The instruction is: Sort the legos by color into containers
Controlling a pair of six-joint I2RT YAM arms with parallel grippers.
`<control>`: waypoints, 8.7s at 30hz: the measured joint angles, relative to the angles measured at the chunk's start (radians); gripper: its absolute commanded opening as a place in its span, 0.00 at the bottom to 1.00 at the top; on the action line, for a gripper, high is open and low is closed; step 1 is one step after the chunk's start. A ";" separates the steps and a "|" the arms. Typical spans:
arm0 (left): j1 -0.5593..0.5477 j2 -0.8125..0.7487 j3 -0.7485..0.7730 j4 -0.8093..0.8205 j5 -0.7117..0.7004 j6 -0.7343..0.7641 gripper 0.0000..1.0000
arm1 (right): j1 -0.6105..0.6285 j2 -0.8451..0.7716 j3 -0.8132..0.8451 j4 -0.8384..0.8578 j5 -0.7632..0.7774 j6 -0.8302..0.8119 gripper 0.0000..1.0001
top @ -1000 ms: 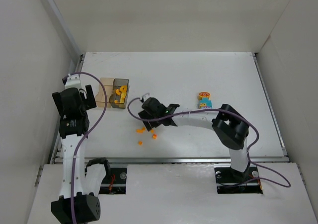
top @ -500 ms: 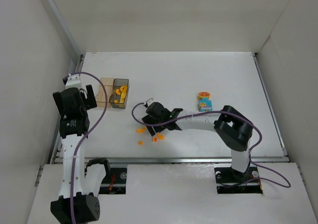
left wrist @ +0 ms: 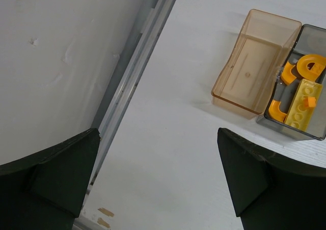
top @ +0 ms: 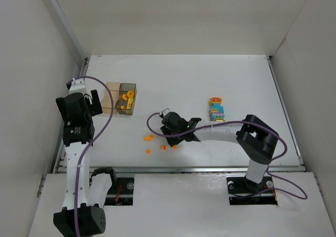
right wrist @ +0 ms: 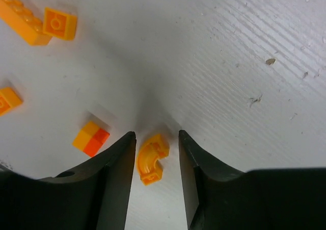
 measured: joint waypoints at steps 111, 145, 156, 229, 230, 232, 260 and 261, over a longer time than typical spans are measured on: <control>-0.514 0.389 0.242 -0.380 0.622 0.701 0.71 | -0.277 -0.173 0.122 0.261 -0.121 -0.093 0.92; -0.692 0.702 -0.032 -0.092 0.604 0.870 0.00 | -0.493 -0.131 0.142 0.222 -0.331 -0.124 0.92; -0.543 0.673 0.069 -0.182 0.580 0.738 0.00 | -0.494 -0.117 0.166 0.222 -0.332 -0.124 0.91; -0.776 0.552 0.161 -0.031 0.251 0.401 1.00 | -0.526 -0.416 -0.063 0.164 -0.227 -0.064 0.95; -0.766 0.546 0.181 -0.031 0.248 0.400 1.00 | -0.526 -0.425 -0.071 0.163 -0.220 -0.065 0.95; -0.732 0.533 0.220 -0.016 0.261 0.390 1.00 | -0.526 -0.438 -0.082 0.161 -0.207 -0.068 0.95; -0.605 0.502 0.126 0.078 0.497 0.398 0.96 | -0.526 -0.397 -0.057 0.113 -0.121 -0.126 0.95; -0.636 0.498 0.092 0.077 0.499 0.433 0.93 | -0.526 -0.397 -0.057 0.112 -0.117 -0.129 0.95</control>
